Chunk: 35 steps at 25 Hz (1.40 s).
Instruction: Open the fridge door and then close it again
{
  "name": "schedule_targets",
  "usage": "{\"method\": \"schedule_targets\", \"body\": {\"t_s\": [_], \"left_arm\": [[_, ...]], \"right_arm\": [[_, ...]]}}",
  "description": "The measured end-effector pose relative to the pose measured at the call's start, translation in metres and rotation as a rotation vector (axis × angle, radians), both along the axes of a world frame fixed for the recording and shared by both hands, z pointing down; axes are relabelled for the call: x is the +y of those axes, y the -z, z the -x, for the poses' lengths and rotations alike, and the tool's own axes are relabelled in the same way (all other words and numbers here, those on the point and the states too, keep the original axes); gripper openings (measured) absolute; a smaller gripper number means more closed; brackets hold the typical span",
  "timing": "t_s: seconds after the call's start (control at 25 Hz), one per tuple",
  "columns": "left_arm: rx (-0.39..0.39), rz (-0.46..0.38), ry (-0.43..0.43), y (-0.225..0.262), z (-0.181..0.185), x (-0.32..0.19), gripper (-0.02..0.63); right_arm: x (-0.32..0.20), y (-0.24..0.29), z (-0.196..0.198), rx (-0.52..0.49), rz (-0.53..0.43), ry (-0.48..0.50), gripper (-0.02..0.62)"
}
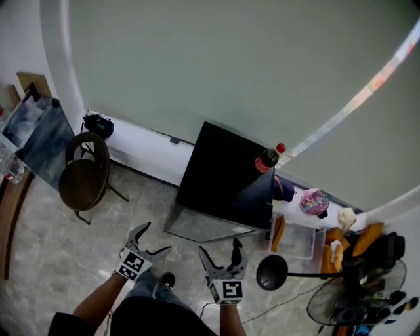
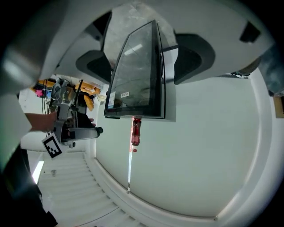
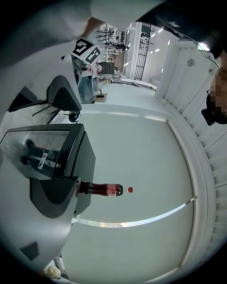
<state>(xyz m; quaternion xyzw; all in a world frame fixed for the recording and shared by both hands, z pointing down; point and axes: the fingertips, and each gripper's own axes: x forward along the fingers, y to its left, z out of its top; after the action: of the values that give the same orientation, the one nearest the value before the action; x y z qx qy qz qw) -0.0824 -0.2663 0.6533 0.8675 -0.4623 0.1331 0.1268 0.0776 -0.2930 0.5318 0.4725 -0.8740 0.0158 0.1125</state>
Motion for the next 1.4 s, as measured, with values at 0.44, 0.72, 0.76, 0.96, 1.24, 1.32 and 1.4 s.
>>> {"method": "schedule_targets", "body": {"t_s": [0.44,0.72,0.76,0.96,1.24,1.32,1.4], "left_arm": [[-0.045,0.099,-0.049,-0.085,0.002,-0.053,0.416],[-0.048,0.156,-0.075,-0.129,-0.009,-0.08,0.351],[-0.052,0.165,-0.08,-0.137,-0.011,-0.083,0.336],[-0.061,0.169,-0.083,-0.148,-0.011,-0.1,0.258],[-0.08,0.184,-0.134,-0.155,-0.015,-0.112,0.199],[-0.091,0.182,-0.153,-0.155,-0.018,-0.114,0.171],[-0.099,0.182,-0.165,-0.155,-0.02,-0.113,0.15]], "right_arm": [[-0.027,-0.033,0.035,0.075,0.091,0.015,0.46],[-0.05,-0.046,0.055,0.097,0.072,0.055,0.459],[-0.052,-0.048,0.057,0.109,0.075,0.06,0.459],[-0.065,-0.049,0.071,0.11,0.074,0.068,0.457],[-0.075,-0.053,0.074,0.124,0.069,0.069,0.457],[-0.077,-0.054,0.074,0.142,0.073,0.071,0.457],[-0.077,-0.054,0.072,0.148,0.076,0.07,0.446]]}}
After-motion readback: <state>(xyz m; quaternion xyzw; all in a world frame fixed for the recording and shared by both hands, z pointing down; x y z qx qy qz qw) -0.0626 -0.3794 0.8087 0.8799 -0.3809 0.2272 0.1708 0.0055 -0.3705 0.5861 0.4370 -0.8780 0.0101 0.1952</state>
